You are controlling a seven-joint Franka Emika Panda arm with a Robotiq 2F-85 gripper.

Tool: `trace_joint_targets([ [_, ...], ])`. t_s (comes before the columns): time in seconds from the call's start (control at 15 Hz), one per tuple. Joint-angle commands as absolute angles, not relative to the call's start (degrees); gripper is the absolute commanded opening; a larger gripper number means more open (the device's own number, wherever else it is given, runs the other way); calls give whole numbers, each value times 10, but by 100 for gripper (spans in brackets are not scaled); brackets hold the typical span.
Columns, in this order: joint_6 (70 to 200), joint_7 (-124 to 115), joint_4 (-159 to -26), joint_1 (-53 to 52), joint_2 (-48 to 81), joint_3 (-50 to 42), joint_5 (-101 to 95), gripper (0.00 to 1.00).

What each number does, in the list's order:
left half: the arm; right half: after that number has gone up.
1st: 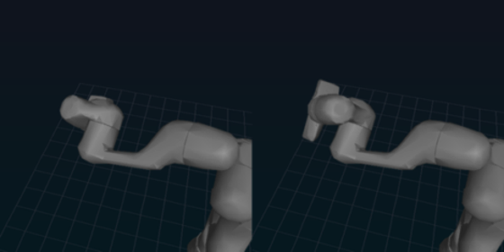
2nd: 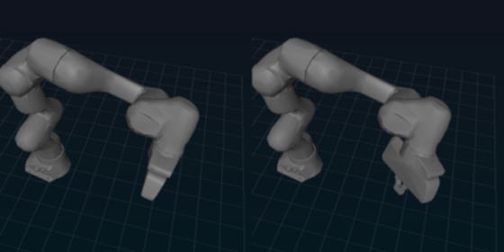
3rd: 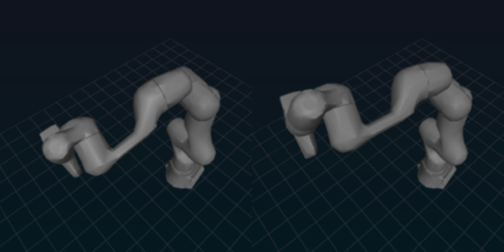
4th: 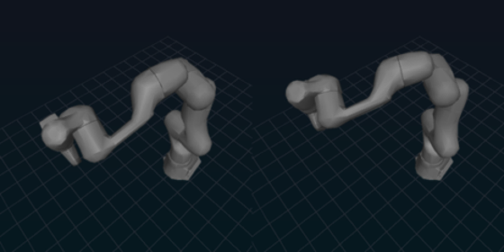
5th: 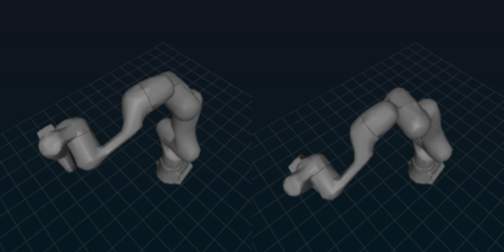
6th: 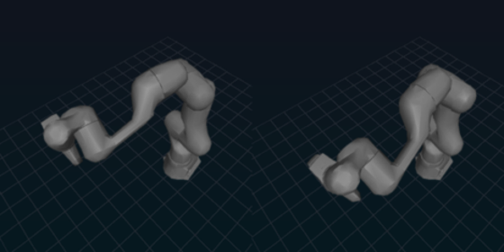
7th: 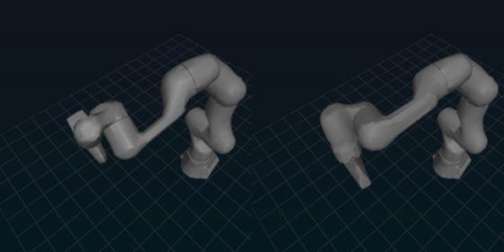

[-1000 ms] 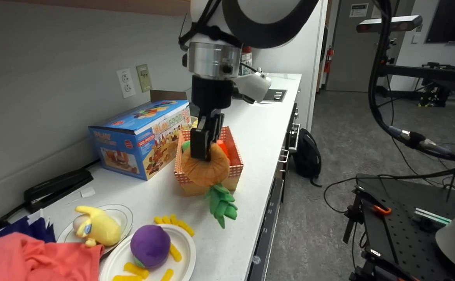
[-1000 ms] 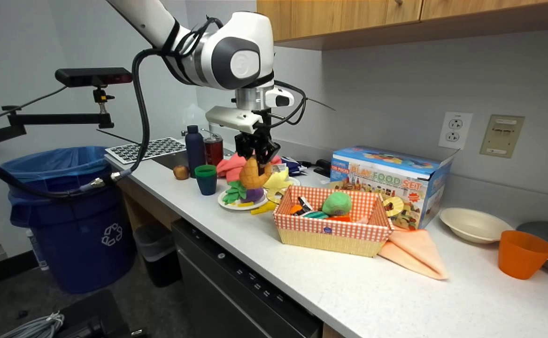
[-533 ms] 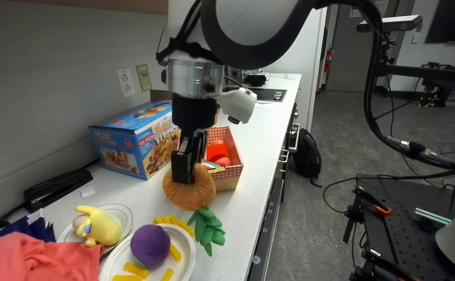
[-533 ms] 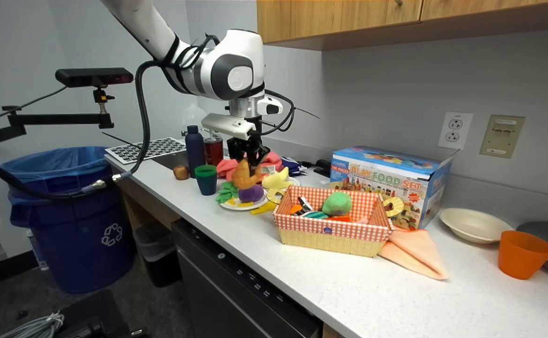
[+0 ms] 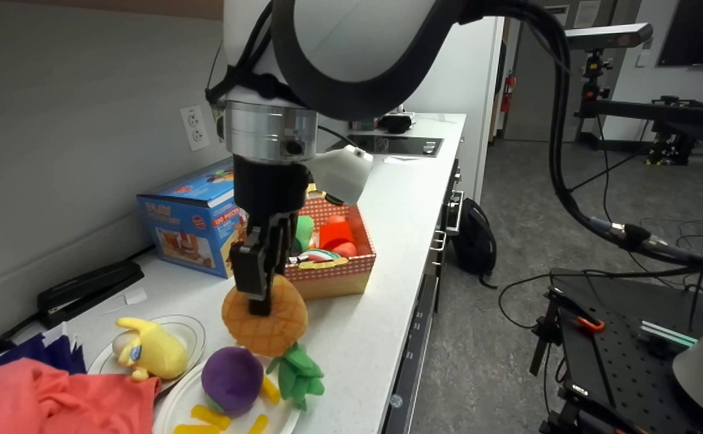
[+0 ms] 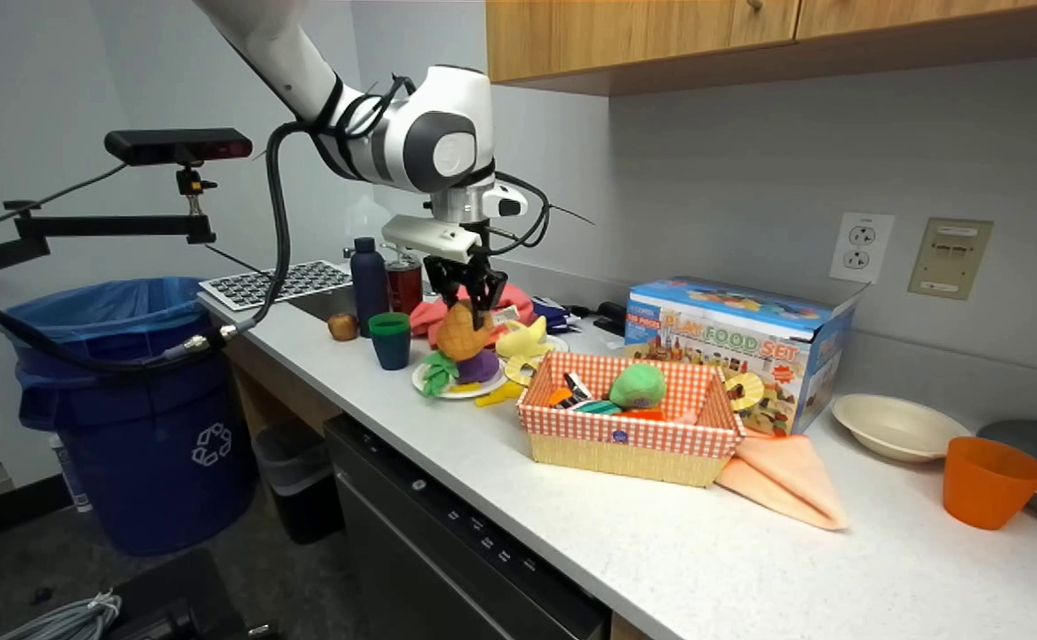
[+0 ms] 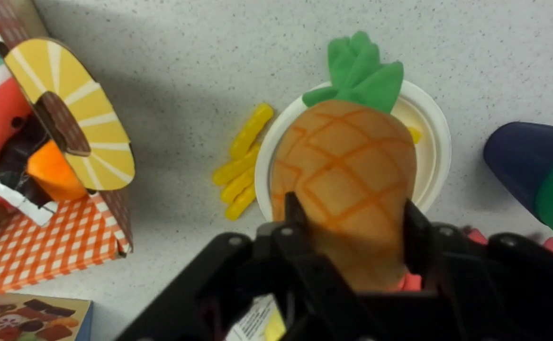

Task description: Take the pineapple plush toy out of the basket

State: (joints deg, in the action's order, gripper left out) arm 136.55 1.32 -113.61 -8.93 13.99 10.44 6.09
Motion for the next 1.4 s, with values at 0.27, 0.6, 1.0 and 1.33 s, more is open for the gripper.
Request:
trace_joint_targets([
  [0.27,1350,20,-1102,-94,149,95,13,100],
  [0.6,1331,18,-1109,-90,125,87,-8,100],
  [1.0,1315,13,-1112,-87,113,85,-1,100],
  [1.33,1308,13,-1114,-87,106,84,-1,100],
])
